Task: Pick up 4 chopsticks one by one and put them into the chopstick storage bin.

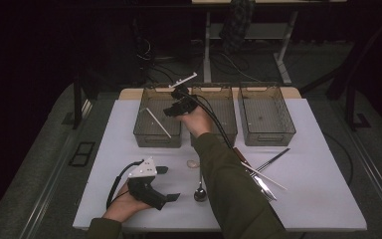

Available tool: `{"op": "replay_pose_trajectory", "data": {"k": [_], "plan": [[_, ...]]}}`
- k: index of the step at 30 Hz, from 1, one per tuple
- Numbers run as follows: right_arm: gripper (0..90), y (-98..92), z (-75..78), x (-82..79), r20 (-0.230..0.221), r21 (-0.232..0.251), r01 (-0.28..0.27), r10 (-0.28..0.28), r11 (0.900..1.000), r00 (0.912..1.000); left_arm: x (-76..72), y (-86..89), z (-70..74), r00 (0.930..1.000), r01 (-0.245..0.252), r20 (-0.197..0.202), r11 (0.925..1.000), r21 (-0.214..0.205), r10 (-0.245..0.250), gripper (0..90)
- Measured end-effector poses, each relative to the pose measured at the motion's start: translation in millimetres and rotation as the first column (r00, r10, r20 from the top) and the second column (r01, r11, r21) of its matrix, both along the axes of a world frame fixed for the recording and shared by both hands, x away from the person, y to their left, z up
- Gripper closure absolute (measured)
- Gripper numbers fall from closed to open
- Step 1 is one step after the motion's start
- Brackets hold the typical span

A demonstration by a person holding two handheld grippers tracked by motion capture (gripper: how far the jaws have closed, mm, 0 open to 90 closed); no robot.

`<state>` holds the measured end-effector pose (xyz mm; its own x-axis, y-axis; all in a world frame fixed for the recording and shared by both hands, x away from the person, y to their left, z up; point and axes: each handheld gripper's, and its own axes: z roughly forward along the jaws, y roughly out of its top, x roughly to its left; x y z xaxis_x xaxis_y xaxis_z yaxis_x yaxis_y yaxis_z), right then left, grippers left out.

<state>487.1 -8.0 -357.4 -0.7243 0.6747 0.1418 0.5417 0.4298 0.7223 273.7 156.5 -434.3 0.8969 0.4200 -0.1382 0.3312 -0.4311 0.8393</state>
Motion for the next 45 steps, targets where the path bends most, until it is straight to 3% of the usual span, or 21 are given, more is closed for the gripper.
{"op": "replay_pose_trajectory", "data": {"k": [11, 12, 15, 20, 23, 31, 45], "plan": [[45.6, -15.2, 7.5, -14.6, -0.016, 0.051, -0.043, 0.044, 0.9978, 0.9989, -0.1, -0.5, -0.5, 1.0, -0.002, -0.002, 1.0, 0.003, 0.002, 0.2], [48.0, -16.7, 7.9, -16.6, -0.018, 0.057, -0.052, 0.053, 0.997, 0.9984, -0.4, -0.3, -0.3, 1.0, -0.003, -0.002, 1.0, 0.005, 0.003, 0.2], [66.2, -19.9, 8.0, -25.6, -0.014, 0.043, -0.1, 0.101, 0.9941, 0.9948, -0.1, 0.0, -0.2, 1.0, -0.002, -0.001, 1.0, 0.007, 0.002, 0.1], [89.2, -25.3, 7.0, -43.0, -0.025, 0.015, -0.194, 0.194, 0.9809, 0.9806, 0.1, -0.5, -0.7, 1.0, -0.002, 0.0, 0.9999, 0.014, 0.002, 0.1], [89.7, -29.6, 3.7, -50.1, -0.031, 0.0, -0.222, 0.222, 0.975, 0.9745, 0.1, -0.9, -0.9, 1.0, -0.003, -0.001, 0.9999, 0.015, 0.003, 0.2], [89.7, -35.1, -5.7, -55.1, -0.043, -0.034, -0.232, 0.231, 0.972, 0.972, -0.2, -1.4, -1.2, 1.0, -0.005, -0.003, 0.9998, 0.018, 0.005, 0.1], [89.7, -30.0, -13.1, -50.7, -0.042, -0.033, -0.203, 0.202, 0.9786, 0.9786, 0.0, -1.0, -0.9, 1.0, -0.003, -0.001, 0.9998, 0.018, 0.003, 0.2]]}}
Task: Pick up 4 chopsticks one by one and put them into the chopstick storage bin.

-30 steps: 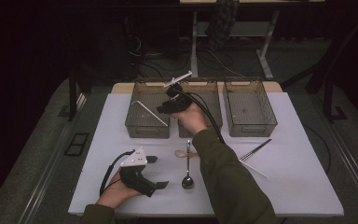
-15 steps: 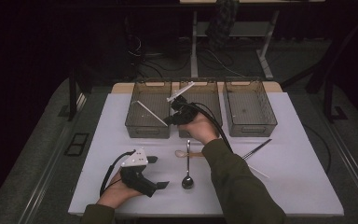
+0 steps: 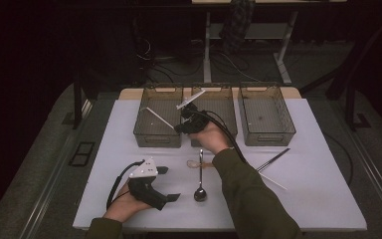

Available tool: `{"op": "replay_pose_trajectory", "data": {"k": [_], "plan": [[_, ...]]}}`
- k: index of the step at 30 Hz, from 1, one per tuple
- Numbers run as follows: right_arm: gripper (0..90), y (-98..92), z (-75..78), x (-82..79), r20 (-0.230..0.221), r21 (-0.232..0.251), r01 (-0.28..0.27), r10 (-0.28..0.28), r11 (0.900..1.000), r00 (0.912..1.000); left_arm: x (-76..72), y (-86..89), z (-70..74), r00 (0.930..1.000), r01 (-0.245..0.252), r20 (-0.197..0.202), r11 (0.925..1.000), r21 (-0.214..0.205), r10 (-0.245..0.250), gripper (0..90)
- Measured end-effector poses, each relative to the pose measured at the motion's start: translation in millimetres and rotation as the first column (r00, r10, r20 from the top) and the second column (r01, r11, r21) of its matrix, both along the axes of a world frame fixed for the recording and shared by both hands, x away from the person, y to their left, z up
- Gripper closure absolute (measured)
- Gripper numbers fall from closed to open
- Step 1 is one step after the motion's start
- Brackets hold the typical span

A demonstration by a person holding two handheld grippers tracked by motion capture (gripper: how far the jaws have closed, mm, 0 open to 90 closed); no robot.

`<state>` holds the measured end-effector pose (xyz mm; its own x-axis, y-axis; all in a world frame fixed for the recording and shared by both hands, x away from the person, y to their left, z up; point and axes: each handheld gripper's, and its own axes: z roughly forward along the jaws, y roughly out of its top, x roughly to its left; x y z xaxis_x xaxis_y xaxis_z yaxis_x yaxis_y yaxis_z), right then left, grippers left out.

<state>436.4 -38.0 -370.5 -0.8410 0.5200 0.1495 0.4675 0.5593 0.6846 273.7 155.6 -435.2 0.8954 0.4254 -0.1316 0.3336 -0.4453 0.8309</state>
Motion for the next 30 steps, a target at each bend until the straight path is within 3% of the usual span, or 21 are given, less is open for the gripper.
{"op": "replay_pose_trajectory", "data": {"k": [8, 19, 25, 30], "plan": [[89.7, -6.6, 6.4, -3.3, 0.0, 0.018, -0.011, 0.011, 0.9998, 0.9999, 0.0, -0.4, -0.4, 1.0, -0.001, -0.003, 1.0, 0.0, 0.001, 0.1], [89.7, -1.6, -1.0, -1.5, -0.012, -0.011, -0.009, 0.009, 0.9999, 0.9999, 0.2, 0.4, -0.1, 1.0, 0.0, -0.001, 1.0, 0.0, 0.0, 0.1], [89.4, -7.0, 3.0, -3.8, -0.004, 0.014, -0.014, 0.014, 0.9998, 0.9999, 0.9, 1.1, -0.6, 1.0, -0.001, -0.002, 1.0, 0.0, 0.001, 0.2], [74.3, -21.5, 6.5, -10.5, -0.006, 0.049, -0.01, 0.011, 0.9988, 0.9999, 1.0, 0.5, -1.0, 1.0, 0.003, -0.001, 1.0, 0.002, -0.003, 0.1]]}}
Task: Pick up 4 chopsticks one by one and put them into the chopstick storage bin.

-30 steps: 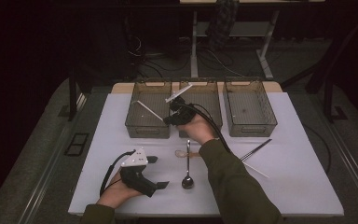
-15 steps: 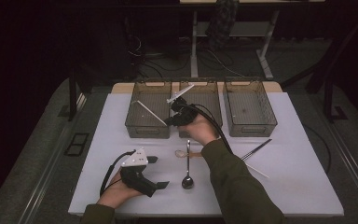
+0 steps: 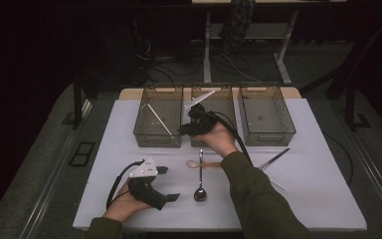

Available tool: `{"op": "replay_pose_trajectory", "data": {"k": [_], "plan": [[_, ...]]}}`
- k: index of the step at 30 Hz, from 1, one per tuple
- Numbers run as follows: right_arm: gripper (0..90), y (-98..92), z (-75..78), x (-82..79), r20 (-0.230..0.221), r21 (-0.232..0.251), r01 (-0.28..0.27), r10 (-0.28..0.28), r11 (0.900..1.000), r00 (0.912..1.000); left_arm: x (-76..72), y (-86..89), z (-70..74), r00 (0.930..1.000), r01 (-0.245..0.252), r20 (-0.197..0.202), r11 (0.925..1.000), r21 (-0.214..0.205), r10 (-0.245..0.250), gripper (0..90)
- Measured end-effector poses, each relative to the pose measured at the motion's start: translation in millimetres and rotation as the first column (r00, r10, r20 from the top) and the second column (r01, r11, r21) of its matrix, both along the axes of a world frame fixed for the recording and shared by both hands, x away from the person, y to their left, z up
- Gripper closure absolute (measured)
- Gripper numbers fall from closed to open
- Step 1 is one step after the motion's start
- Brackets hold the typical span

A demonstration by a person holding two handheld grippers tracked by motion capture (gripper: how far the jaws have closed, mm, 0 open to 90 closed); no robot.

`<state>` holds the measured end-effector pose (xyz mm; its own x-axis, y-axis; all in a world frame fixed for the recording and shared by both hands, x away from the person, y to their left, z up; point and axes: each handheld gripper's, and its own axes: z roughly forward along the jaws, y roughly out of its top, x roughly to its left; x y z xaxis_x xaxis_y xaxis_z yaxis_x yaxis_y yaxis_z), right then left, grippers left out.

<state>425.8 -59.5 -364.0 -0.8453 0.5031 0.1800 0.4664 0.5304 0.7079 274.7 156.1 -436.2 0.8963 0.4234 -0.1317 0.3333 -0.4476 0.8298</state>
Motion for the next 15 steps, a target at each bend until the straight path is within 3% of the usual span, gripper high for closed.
{"op": "replay_pose_trajectory", "data": {"k": [8, 15], "plan": [[47.5, -29.4, 2.0, -13.3, 0.026, 0.012, 0.013, -0.013, 0.9998, 0.9996, 0.6, 0.5, 0.0, 1.0, -0.009, -0.001, 0.9999, -0.007, 0.009, 0.0], [42.0, -55.1, 2.8, -23.1, 0.044, 0.053, 0.008, -0.011, 0.9986, 0.999, 1.5, 0.5, -0.8, 0.9998, -0.016, -0.008, 0.9999, -0.003, 0.016, 0.0]]}}
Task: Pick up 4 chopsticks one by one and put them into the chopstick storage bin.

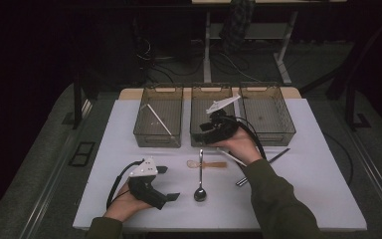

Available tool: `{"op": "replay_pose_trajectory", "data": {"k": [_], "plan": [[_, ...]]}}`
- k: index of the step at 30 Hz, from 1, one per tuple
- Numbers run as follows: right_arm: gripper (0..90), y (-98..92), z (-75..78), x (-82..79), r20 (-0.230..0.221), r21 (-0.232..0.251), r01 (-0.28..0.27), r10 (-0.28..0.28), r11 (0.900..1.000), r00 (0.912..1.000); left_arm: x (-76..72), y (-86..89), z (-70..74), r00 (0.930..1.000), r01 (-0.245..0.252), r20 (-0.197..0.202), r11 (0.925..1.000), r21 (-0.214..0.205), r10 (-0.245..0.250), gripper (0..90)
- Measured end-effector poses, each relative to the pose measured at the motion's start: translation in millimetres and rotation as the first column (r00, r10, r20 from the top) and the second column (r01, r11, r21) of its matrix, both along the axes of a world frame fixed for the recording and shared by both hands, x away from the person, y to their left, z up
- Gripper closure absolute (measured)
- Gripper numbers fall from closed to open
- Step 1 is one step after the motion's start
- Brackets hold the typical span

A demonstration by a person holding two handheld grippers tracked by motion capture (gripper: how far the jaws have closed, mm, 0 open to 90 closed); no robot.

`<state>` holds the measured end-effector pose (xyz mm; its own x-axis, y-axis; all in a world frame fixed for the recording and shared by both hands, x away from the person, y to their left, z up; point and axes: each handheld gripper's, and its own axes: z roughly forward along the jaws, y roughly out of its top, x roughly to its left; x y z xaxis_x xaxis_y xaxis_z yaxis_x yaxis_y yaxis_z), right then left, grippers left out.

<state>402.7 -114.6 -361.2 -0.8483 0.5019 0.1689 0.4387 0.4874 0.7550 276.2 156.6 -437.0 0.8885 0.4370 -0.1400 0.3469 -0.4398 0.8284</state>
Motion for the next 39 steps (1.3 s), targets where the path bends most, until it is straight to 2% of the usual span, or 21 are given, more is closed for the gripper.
{"op": "replay_pose_trajectory", "data": {"k": [7, 16, 20, 25, 29, 31, 34, 39], "plan": [[38.1, -23.4, 0.1, -12.8, 0.048, 0.003, 0.008, -0.008, 1.0, 0.9988, 1.1, 0.8, -2.2, 0.9999, -0.012, 0.005, 0.9999, 0.001, 0.012, 0.0], [32.2, -58.3, -3.3, -30.4, 0.065, 0.014, 0.023, -0.024, 0.9996, 0.9976, 0.9, 1.8, -3.3, 0.9997, -0.022, 0.0, 0.9997, 0.0, 0.022, 0.0], [28.5, -72.0, -6.1, -38.5, 0.061, 0.001, 0.024, -0.024, 0.9997, 0.9978, 0.7, 2.8, -2.4, 0.9997, -0.024, -0.002, 0.9997, -0.003, 0.024, 0.0], [28.5, -89.0, -7.1, -51.4, 0.089, 0.004, 0.035, -0.035, 0.9994, 0.9954, 0.7, 1.6, -3.2, 0.9997, -0.023, -0.005, 0.9997, 0.007, 0.023, 0.0], [29.9, -103.2, -10.4, -58.1, 0.078, -0.002, 0.043, -0.043, 0.9991, 0.996, 1.1, 1.9, -2.6, 0.9997, -0.025, -0.003, 0.9997, 0.01, 0.025, 0.0], [33.7, -110.6, -14.2, -61.2, 0.063, 0.001, 0.043, -0.043, 0.9991, 0.9971, 0.3, 1.8, -2.0, 0.9998, -0.021, 0.004, 0.9996, 0.017, 0.021, 0.0], [33.7, -120.7, -19.8, -66.3, 0.041, -0.009, 0.044, -0.044, 0.999, 0.9982, -0.8, 2.1, -0.4, 0.9997, -0.022, 0.01, 0.9997, 0.014, 0.022, 0.0], [37.7, -136.1, -24.4, -76.8, 0.037, -0.022, 0.049, -0.048, 0.9986, 0.9982, -1.3, 2.6, 0.1, 0.9997, -0.02, 0.011, 0.9998, 0.008, 0.02, 0.0]]}}
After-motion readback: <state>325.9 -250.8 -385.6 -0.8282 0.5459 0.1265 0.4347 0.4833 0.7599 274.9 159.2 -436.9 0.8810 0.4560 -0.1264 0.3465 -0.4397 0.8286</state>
